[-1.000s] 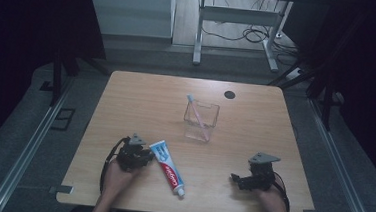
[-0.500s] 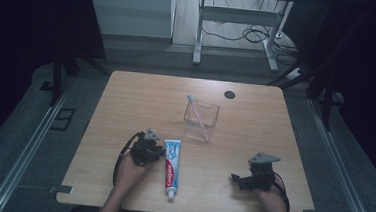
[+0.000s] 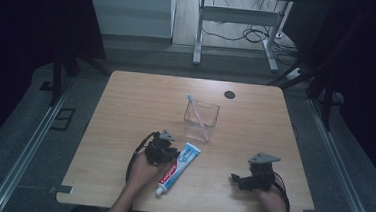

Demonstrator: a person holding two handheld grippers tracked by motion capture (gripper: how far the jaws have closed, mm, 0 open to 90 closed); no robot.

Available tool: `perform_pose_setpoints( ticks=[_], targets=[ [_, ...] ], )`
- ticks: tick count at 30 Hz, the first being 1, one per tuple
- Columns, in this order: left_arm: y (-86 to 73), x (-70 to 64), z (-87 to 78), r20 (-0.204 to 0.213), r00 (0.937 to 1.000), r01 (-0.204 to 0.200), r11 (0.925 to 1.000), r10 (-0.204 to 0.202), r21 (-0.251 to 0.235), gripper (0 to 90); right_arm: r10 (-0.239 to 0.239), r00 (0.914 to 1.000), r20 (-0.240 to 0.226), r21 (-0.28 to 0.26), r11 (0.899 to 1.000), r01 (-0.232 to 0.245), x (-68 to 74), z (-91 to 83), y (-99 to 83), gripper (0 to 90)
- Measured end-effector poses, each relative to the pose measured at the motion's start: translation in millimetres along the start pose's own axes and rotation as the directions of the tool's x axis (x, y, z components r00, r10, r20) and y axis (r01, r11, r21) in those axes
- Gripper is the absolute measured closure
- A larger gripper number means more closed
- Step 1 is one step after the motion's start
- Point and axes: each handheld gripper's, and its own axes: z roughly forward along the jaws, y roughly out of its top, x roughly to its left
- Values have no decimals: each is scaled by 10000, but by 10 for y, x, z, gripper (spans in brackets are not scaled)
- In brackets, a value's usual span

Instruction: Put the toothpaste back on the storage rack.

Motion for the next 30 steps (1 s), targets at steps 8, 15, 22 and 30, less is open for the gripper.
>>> perform_pose_setpoints(
  ticks=[8,15,22,30],
  targets=[
    [46,16,-123,73,10000,-25,10000,25,-8,750,0,10000,-1,-2,10000,0,0,0,0,0],
    [0,-55,-237,91,10000,6,10000,-5,-33,639,-1,10000,-1,0,10000,1,0,0,0,0],
    [-66,-146,-376,103,9998,161,9998,-162,78,555,-5,10000,-1,-2,10000,5,0,0,0,0],
    [-193,-282,-497,84,9995,288,9995,-289,113,476,-5,10000,-1,-4,10000,5,0,0,0,0]
  ],
)
